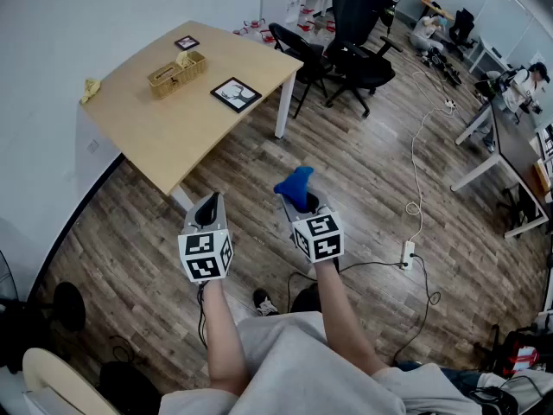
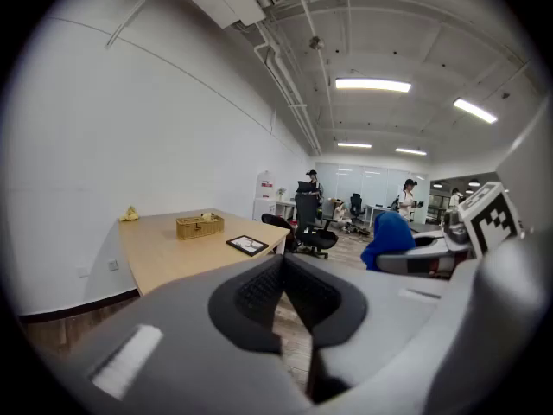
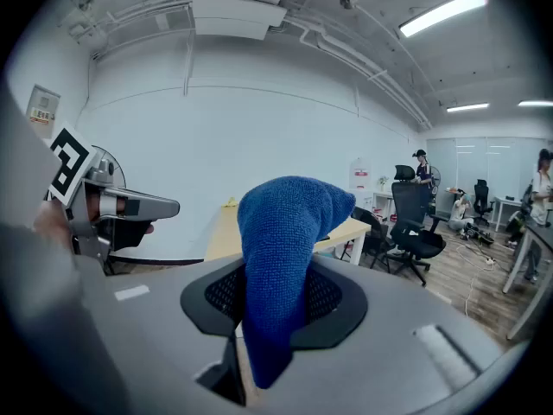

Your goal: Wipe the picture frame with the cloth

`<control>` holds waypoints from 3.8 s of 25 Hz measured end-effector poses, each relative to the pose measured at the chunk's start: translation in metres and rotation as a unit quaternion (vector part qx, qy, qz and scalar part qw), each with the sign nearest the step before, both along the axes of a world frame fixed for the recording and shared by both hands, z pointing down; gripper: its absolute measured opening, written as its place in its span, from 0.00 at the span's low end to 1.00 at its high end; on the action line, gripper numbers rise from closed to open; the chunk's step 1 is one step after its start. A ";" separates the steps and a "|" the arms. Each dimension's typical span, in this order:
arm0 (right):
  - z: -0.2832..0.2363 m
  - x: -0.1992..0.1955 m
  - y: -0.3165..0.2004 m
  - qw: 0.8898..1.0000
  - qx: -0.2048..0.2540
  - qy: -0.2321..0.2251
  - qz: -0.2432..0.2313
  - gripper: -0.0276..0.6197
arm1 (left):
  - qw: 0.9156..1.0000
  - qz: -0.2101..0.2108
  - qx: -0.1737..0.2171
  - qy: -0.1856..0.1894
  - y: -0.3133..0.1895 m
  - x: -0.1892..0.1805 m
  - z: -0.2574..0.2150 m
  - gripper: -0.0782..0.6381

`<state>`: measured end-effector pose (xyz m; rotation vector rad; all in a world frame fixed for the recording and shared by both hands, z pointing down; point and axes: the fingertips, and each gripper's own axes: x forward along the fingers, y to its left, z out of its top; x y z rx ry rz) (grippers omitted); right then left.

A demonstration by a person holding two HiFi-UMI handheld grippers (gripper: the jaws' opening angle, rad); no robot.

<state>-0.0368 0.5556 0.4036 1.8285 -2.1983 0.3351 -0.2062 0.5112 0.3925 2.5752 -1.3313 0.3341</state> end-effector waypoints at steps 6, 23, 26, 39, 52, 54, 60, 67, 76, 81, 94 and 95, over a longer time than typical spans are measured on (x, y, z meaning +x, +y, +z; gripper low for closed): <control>0.005 -0.002 0.000 1.000 -0.005 -0.003 0.009 0.21 | 1.000 -0.001 -0.003 0.002 -0.002 -0.012 -0.001 0.18; -0.001 0.026 -0.073 0.999 0.017 -0.036 -0.002 0.21 | 1.000 -0.020 -0.005 -0.009 -0.068 -0.005 0.004 0.18; 0.000 0.033 -0.106 0.999 0.021 -0.049 -0.006 0.21 | 1.000 -0.020 -0.001 -0.018 -0.099 0.003 0.002 0.18; -0.004 0.080 -0.272 0.994 0.023 -0.093 -0.053 0.21 | 0.997 -0.007 0.012 -0.071 -0.254 0.085 -0.021 0.18; 0.008 0.159 -0.374 0.989 0.016 -0.132 -0.061 0.21 | 0.993 0.002 -0.004 -0.119 -0.354 0.160 -0.011 0.18; 0.008 0.166 -0.383 0.989 0.016 -0.131 -0.063 0.21 | 0.994 -0.004 -0.008 -0.111 -0.364 0.164 -0.010 0.18; 0.022 0.170 -0.411 0.989 0.002 -0.129 -0.068 0.21 | 0.995 -0.020 -0.027 -0.093 -0.395 0.157 0.002 0.18; 0.036 0.171 -0.471 0.991 -0.010 -0.109 -0.081 0.21 | 0.995 -0.030 -0.048 -0.077 -0.460 0.155 0.027 0.18; 0.059 0.169 -0.580 0.989 -0.041 -0.089 -0.109 0.21 | 0.992 -0.039 -0.086 -0.080 -0.561 0.151 0.062 0.18; 0.082 0.160 -0.632 0.986 -0.073 -0.066 -0.133 0.21 | 0.988 -0.035 -0.120 -0.085 -0.603 0.140 0.093 0.18; 0.158 0.141 -0.685 0.953 -0.176 0.051 -0.240 0.21 | 0.976 0.046 -0.189 -0.101 -0.631 0.139 0.183 0.18; 0.162 0.138 -0.690 0.950 -0.181 0.059 -0.249 0.21 | 0.974 0.057 -0.196 -0.104 -0.629 0.141 0.192 0.18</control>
